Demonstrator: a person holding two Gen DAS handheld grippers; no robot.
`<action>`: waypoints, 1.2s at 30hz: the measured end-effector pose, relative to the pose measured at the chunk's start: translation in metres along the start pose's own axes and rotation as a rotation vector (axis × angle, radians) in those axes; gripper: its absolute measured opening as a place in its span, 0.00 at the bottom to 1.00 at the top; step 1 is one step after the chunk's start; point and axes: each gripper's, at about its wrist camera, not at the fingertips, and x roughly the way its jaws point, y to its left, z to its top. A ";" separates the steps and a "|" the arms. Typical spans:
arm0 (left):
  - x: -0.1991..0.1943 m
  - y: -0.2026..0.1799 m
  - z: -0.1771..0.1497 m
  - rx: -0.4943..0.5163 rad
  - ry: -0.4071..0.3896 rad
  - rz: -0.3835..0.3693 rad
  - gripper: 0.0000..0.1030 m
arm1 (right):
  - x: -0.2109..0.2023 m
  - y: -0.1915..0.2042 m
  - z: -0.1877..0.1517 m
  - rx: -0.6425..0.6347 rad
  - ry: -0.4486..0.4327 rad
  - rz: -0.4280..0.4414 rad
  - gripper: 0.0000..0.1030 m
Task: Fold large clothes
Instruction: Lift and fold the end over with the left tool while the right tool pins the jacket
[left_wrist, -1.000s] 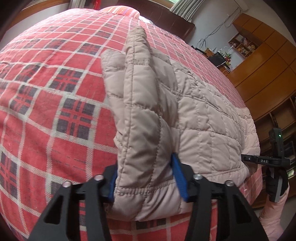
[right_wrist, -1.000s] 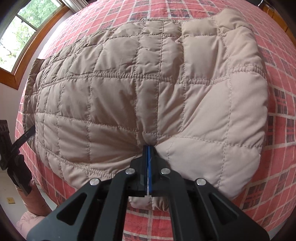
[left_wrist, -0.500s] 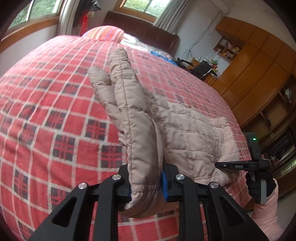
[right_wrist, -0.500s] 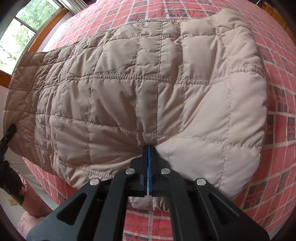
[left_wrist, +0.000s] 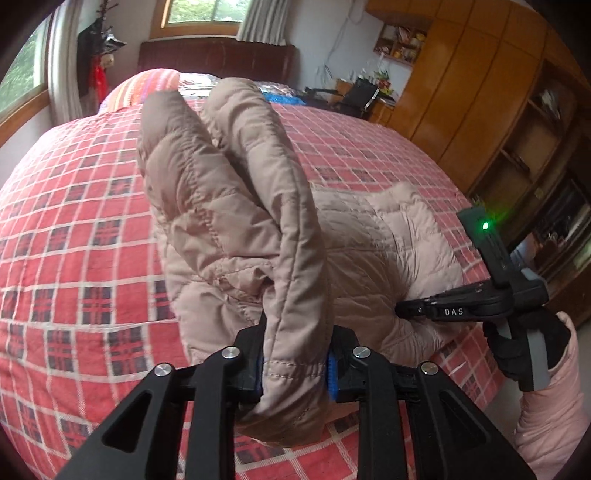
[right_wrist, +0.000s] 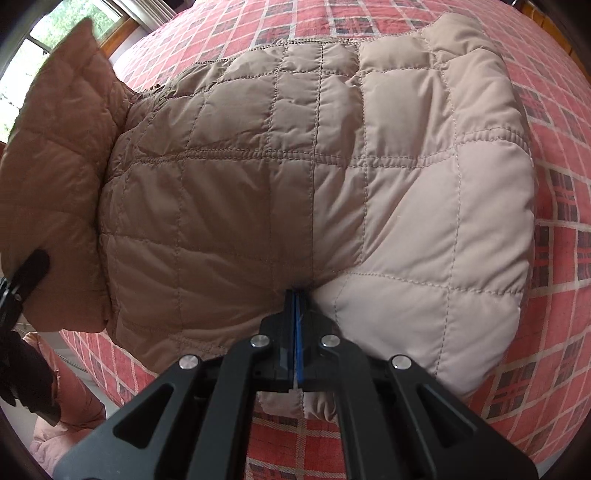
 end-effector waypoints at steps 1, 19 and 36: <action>0.007 -0.003 0.000 0.009 0.014 0.001 0.24 | 0.000 0.000 0.000 0.000 -0.001 0.001 0.00; 0.061 -0.006 -0.007 -0.034 0.065 -0.025 0.29 | -0.002 -0.004 0.001 0.005 -0.001 0.006 0.00; 0.003 0.018 0.010 -0.121 -0.026 -0.360 0.73 | -0.001 -0.010 0.010 0.001 0.008 0.020 0.00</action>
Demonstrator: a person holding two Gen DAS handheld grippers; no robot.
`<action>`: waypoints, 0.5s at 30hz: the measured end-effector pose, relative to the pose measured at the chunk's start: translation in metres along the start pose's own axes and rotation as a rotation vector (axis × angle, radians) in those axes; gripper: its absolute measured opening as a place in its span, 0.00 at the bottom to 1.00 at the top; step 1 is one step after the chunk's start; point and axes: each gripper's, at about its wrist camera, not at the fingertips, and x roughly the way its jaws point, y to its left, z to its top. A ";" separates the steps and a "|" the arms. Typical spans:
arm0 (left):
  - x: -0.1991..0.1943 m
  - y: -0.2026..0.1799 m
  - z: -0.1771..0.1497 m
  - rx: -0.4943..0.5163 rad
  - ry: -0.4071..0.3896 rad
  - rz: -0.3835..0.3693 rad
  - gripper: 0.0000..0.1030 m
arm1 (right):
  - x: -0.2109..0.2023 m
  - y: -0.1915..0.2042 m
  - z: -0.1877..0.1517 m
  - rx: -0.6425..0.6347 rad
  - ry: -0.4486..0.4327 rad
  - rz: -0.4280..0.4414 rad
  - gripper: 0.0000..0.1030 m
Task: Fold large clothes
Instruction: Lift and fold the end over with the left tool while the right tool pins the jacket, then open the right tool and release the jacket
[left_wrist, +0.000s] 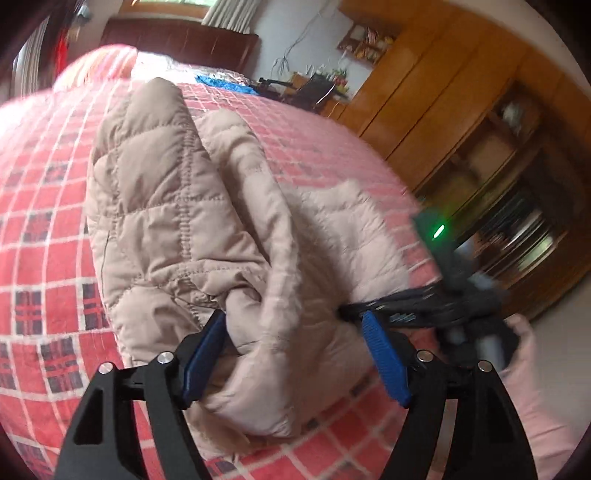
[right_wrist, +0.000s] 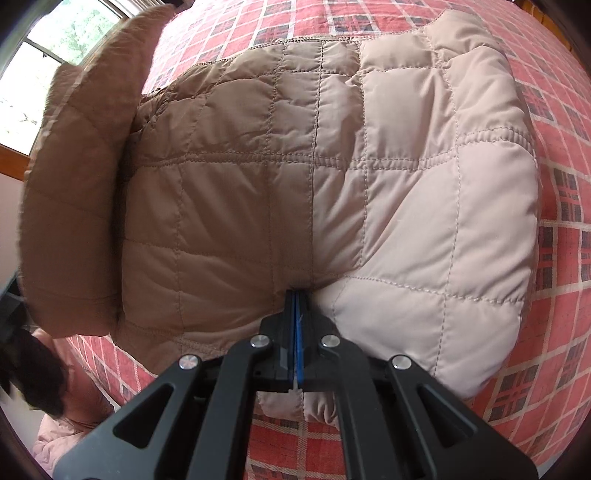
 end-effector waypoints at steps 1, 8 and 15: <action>-0.014 0.012 0.004 -0.044 -0.025 -0.055 0.72 | 0.000 0.000 0.000 -0.001 0.000 -0.001 0.00; -0.023 0.087 0.005 -0.233 -0.017 -0.080 0.48 | 0.000 0.007 0.001 -0.005 0.002 -0.026 0.00; 0.029 0.063 0.003 -0.149 0.092 -0.089 0.37 | -0.003 0.009 0.000 0.001 0.004 -0.034 0.00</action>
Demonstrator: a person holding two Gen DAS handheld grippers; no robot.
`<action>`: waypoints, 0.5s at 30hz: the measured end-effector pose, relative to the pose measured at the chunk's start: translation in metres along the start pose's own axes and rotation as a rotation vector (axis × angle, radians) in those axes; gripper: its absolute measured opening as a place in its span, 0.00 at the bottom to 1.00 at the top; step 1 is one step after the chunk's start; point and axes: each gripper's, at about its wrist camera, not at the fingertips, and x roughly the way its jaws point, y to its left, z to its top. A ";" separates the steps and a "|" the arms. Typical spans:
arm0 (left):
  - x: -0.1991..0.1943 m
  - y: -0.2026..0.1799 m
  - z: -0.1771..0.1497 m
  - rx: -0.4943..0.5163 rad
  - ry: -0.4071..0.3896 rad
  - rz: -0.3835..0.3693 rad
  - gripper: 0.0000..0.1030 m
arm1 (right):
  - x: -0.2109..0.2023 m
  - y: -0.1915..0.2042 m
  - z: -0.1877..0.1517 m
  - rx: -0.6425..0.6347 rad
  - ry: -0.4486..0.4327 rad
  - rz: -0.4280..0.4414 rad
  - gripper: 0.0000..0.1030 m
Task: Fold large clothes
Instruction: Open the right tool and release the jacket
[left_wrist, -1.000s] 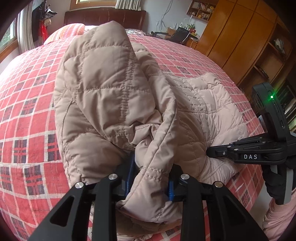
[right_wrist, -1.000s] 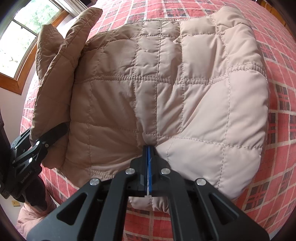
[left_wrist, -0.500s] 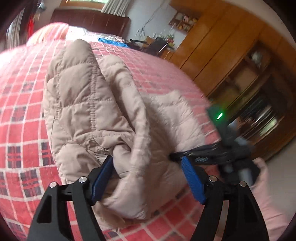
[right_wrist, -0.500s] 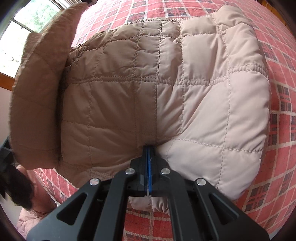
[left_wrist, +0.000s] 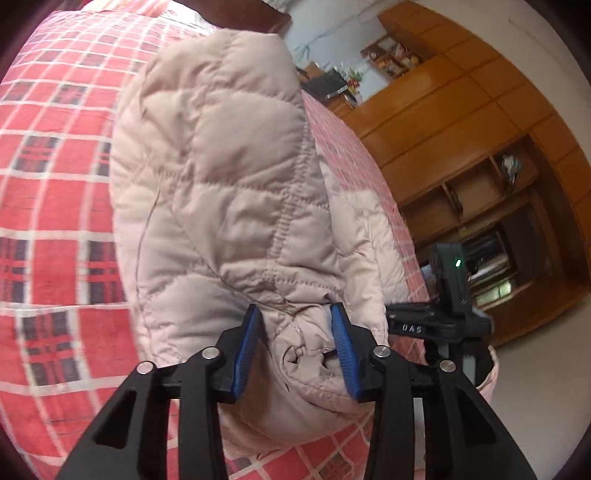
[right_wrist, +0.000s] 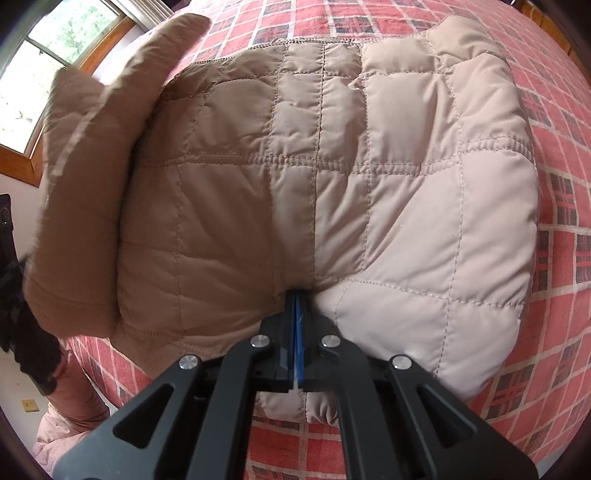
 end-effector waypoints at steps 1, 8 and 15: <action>0.006 -0.004 0.000 0.023 0.016 0.016 0.37 | 0.000 0.001 0.000 0.000 0.001 -0.003 0.00; 0.030 -0.015 -0.009 0.089 0.037 0.099 0.37 | 0.002 0.009 0.004 0.003 0.006 -0.007 0.00; 0.038 -0.025 -0.015 0.112 0.028 0.143 0.38 | -0.019 0.026 0.019 -0.010 -0.031 0.005 0.06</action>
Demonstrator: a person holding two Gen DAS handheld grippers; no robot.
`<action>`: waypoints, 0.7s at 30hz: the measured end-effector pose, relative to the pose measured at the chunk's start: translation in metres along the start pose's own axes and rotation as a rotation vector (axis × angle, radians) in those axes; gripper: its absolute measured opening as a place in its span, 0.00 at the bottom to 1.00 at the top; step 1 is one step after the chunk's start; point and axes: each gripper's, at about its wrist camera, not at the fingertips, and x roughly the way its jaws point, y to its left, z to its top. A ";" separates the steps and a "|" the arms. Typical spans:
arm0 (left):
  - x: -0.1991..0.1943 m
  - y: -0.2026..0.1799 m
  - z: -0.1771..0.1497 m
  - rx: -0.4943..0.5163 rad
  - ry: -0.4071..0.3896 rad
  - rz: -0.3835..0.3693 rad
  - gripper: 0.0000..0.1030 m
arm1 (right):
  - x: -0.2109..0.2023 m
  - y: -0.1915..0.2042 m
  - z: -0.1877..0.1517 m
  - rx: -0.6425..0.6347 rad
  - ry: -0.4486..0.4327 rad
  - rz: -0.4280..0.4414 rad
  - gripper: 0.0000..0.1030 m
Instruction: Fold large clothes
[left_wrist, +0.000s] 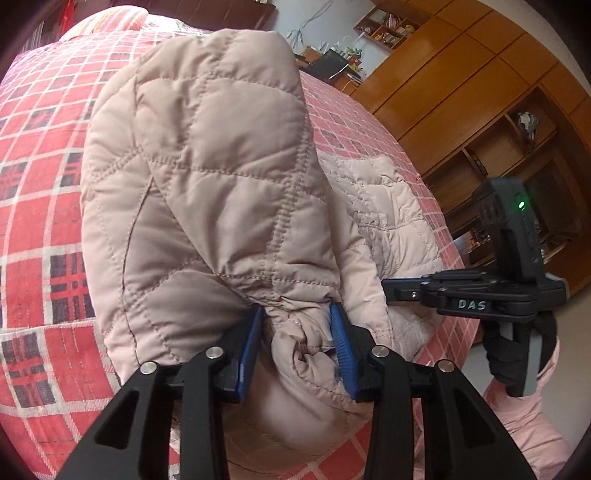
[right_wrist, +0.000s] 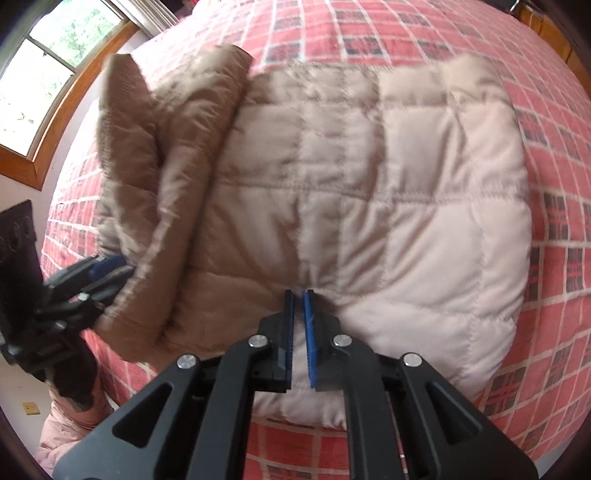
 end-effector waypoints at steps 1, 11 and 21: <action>0.003 -0.003 0.001 0.002 0.001 0.008 0.38 | -0.002 0.004 0.002 0.000 -0.002 0.005 0.06; 0.015 -0.016 0.001 0.039 -0.001 0.060 0.38 | -0.015 0.045 0.024 -0.012 -0.005 0.086 0.17; 0.013 -0.015 0.004 0.038 0.008 0.062 0.38 | -0.010 0.066 0.063 0.024 0.047 0.130 0.33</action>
